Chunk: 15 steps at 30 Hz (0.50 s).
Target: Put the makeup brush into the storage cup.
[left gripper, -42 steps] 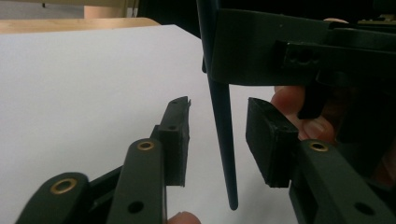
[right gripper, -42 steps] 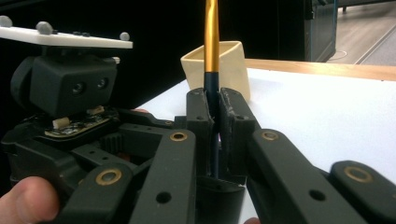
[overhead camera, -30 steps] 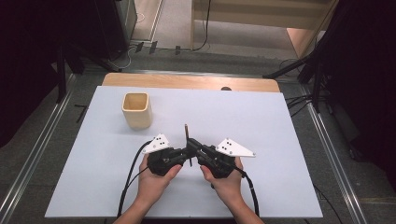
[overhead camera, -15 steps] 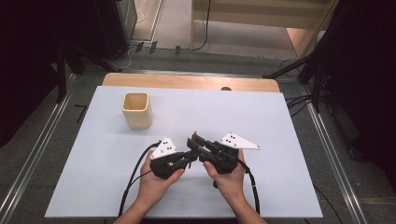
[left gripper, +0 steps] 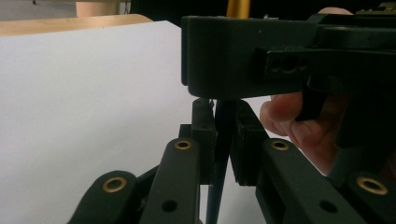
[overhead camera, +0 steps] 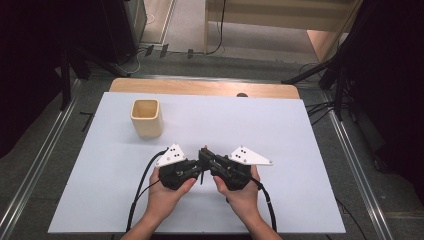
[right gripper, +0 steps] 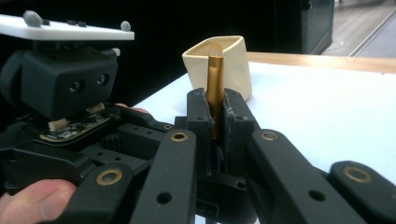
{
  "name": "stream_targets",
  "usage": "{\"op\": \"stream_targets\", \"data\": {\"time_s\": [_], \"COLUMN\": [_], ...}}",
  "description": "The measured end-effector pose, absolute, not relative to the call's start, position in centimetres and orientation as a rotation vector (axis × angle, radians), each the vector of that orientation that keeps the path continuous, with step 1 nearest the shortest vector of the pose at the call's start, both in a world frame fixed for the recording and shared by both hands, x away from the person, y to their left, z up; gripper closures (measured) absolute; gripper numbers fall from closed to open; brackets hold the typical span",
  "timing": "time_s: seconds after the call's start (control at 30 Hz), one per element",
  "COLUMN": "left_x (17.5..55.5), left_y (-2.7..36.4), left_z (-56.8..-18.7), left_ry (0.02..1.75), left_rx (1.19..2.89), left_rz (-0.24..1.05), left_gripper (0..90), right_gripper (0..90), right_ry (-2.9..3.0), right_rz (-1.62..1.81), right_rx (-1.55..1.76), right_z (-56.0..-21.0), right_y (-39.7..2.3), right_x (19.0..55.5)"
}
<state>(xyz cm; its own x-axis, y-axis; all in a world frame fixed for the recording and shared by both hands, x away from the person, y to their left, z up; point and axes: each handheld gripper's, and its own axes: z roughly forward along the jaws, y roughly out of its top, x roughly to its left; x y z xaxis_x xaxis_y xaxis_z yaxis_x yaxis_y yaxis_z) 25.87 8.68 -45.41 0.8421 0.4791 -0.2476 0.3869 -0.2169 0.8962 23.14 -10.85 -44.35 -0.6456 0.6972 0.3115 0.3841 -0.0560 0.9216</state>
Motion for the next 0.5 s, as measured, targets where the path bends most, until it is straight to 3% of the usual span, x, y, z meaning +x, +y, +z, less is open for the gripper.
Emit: {"op": "stream_targets", "data": {"time_s": [0.03, 0.4, 0.47, 0.5], "left_x": [25.9, 26.8, 26.9, 26.9], "left_y": [8.7, 10.2, 10.5, 10.6], "left_z": [-45.4, -45.5, -45.4, -45.4], "left_ry": [0.654, 0.69, 0.695, 0.698], "left_rx": [1.837, 1.838, 1.832, 1.829], "left_rz": [0.098, 0.153, 0.162, 0.167], "left_gripper": [83.8, 84.0, 84.0, 84.0], "right_gripper": [83.5, 27.8, 11.2, 7.6], "right_ry": [1.959, 1.849, 1.828, 1.827], "right_rz": [1.761, 1.652, 1.634, 1.633], "right_rx": [1.158, 1.04, 1.06, 1.065], "right_z": [-44.3, -43.4, -43.3, -43.3], "right_y": [-10.9, -13.5, -14.5, -14.9], "right_x": [23.1, 23.1, 23.1, 23.1]}}
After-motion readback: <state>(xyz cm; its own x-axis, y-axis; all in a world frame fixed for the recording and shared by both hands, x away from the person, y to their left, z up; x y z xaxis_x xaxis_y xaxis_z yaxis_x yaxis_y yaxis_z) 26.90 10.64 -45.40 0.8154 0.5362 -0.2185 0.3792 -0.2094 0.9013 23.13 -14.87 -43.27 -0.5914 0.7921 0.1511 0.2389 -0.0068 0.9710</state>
